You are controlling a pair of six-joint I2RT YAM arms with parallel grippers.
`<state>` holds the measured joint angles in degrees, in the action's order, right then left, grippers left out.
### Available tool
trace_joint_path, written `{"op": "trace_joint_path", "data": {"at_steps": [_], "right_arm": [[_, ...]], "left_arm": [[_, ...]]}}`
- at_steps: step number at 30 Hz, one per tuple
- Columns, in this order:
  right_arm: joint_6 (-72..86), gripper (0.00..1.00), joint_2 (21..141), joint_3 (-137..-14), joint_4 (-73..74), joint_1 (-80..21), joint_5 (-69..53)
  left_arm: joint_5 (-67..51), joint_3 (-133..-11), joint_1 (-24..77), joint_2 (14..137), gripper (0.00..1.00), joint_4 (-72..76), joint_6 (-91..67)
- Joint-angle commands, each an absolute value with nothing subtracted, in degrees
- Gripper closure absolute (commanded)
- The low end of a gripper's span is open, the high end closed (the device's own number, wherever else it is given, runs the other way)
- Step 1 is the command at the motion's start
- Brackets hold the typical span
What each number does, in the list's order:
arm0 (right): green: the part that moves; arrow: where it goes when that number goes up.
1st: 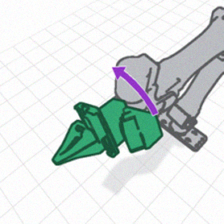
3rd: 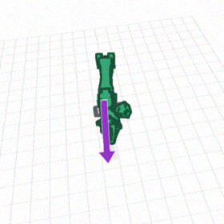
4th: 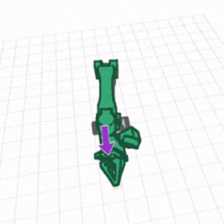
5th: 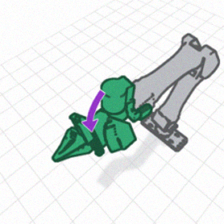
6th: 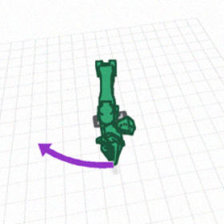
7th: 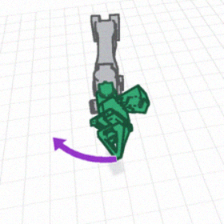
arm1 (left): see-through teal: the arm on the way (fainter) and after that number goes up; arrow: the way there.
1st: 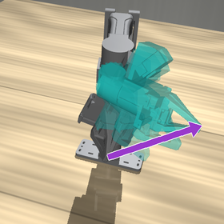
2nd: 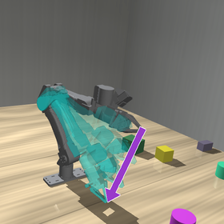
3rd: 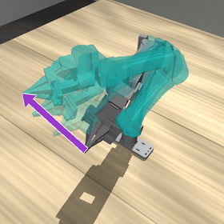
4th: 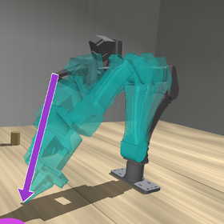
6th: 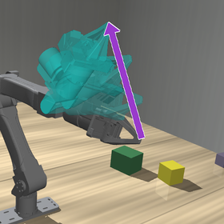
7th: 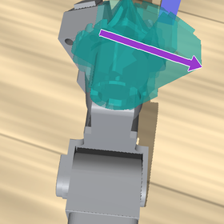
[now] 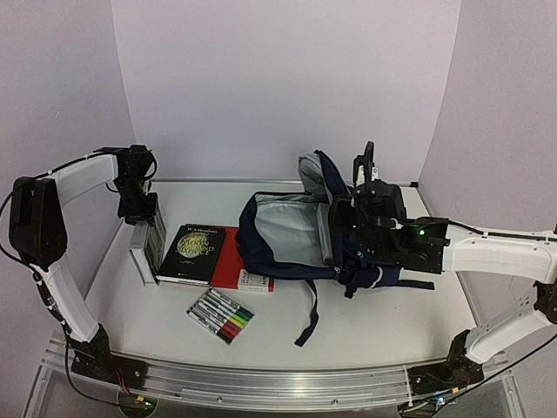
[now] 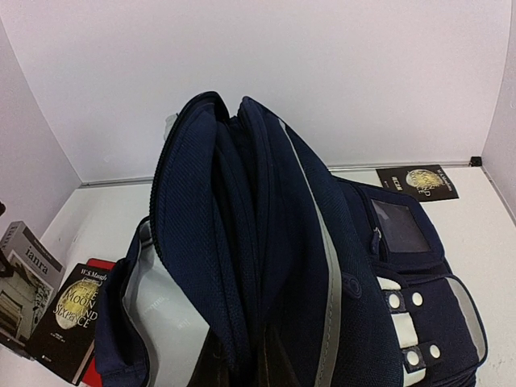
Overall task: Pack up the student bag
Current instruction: Pick up the book from the center of the board.
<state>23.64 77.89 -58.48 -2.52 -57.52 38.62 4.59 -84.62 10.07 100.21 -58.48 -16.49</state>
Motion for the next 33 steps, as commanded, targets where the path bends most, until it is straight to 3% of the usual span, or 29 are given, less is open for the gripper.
{"op": "trace_joint_path", "data": {"at_steps": [1,8,18,24,33], "right_arm": [[24.5,1.0,76.1,-61.1,-9.9,-57.4,41.0],[24.3,1.0,75.1,-61.7,-9.8,-57.4,39.6],[23.9,1.0,74.8,-62.9,-9.8,-57.3,37.6],[24.2,1.0,75.1,-63.7,-9.8,-57.4,36.5],[24.6,1.0,74.7,-64.9,-9.8,-57.4,36.7]], "left_arm": [[4.8,-85.6,9.9,93.9,0.66,-58.1,-17.5],[-0.7,-90.0,9.9,85.9,0.66,-58.3,-20.9],[-35.4,-85.7,13.1,81.0,0.68,-37.1,-36.8],[-38.7,-83.3,22.8,85.7,0.66,-22.8,-44.1],[-38.0,-71.3,29.5,90.8,0.66,4.7,-61.8]]}}
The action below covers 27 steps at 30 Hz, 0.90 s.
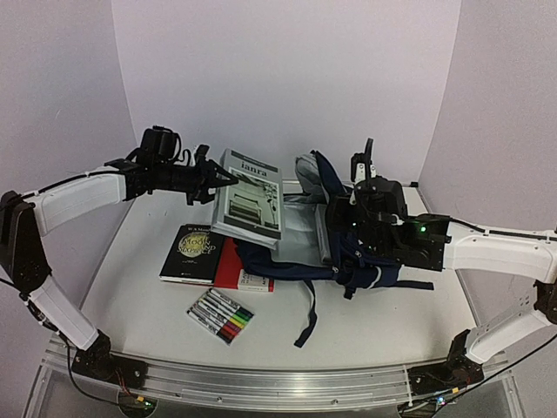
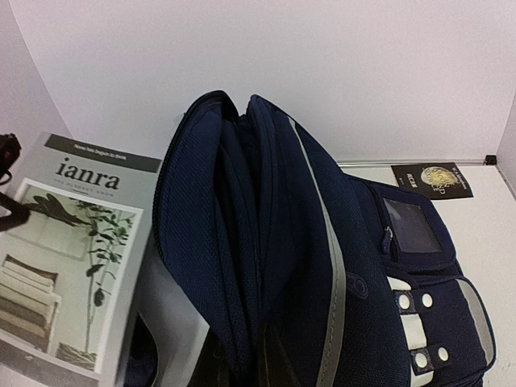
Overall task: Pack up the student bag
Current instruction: Place the book in the student bag.
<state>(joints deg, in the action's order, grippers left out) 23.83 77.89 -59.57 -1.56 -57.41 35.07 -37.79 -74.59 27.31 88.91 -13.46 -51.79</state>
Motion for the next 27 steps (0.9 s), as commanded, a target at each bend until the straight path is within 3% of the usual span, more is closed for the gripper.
{"op": "trace_joint_path", "data": {"at_steps": [1,9,27], "right_arm": [[24.6,1.0,74.7,-64.9,-9.8,-57.5,36.7],[25.1,1.0,74.8,-65.4,-10.1,-57.5,36.2],[25.4,1.0,75.4,-66.4,-10.5,-57.6,35.5]], "left_arm": [[-37.8,-70.0,30.1,91.7,0.66,7.6,-63.5],[-38.3,-70.0,32.9,101.5,0.67,16.1,-68.9],[-35.3,-75.4,34.4,113.2,0.68,16.1,-67.7]]}}
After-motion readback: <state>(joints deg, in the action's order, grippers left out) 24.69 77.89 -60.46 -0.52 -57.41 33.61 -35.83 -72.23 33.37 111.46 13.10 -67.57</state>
